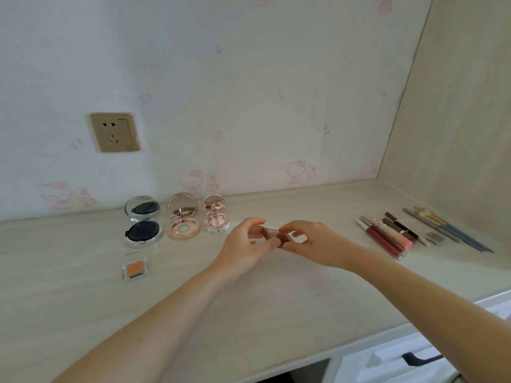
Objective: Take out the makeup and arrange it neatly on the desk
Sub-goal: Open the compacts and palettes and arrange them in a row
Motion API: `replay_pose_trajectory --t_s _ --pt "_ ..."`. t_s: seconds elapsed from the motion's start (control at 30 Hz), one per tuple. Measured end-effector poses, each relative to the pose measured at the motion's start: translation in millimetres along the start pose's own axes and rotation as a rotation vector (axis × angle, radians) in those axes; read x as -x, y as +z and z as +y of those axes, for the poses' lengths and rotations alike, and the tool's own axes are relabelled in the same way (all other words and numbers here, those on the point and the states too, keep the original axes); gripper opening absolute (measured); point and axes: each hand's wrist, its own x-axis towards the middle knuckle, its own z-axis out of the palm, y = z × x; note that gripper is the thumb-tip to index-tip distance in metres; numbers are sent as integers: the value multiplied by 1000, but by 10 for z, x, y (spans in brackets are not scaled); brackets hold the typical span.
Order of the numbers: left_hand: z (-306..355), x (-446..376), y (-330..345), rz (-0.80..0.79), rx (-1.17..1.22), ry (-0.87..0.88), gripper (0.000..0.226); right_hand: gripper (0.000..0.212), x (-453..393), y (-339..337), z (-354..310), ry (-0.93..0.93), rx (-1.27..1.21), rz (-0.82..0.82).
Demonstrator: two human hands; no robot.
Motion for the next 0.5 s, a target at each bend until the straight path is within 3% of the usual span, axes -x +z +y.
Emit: replay_pose_trajectory --t_s 0.13,0.23,0.37,0.5 --pt "4 141 -309 62 144 -84 48 29 -104 123 -303 -40 -93 -4" --pt "-53 240 -544 100 493 -209 47 26 -181 254 -535 -66 -177 -16" --pt "-112 388 -878 166 826 -318 19 27 -285 501 -898 -122 -304 51" --pt "-202 559 -1203 164 906 -386 30 31 -359 814 -1247 -220 -357 138"
